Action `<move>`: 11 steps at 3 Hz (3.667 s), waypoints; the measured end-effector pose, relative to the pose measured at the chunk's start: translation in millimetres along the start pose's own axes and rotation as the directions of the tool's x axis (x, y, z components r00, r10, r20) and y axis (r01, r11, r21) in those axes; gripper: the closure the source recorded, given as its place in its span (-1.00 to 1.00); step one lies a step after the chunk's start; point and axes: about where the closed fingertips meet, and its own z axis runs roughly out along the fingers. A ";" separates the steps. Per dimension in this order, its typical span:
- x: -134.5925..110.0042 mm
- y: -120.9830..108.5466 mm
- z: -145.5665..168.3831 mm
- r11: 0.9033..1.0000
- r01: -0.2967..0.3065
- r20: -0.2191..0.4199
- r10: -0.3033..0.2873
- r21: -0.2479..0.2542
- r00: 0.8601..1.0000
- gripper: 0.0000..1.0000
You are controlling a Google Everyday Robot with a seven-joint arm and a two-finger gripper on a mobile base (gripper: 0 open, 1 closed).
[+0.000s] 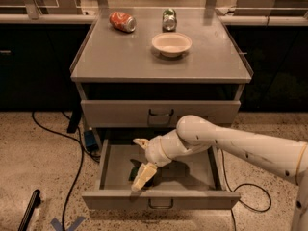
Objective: Pick sponge from middle drawer and place on counter
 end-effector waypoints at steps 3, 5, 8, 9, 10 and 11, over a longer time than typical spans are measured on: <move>35.5 -16.2 9.3 0.996 -0.051 0.009 0.051 0.074 0.999 -1.00; 60.2 -70.4 50.8 0.998 -0.049 0.041 0.047 0.050 0.998 -1.00; 88.0 -68.0 76.1 0.994 -0.102 0.062 0.099 0.047 0.993 -1.00; 104.1 -64.6 86.6 0.991 -0.127 0.074 0.123 0.046 0.990 -1.00; 123.3 -57.3 108.8 0.988 -0.151 0.080 0.148 0.032 0.986 -1.00; 129.4 -57.1 112.1 0.987 -0.159 0.076 0.157 0.026 0.985 -1.00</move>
Offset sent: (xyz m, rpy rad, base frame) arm 0.0013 -0.0145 -0.0293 -0.0129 0.0108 -0.1061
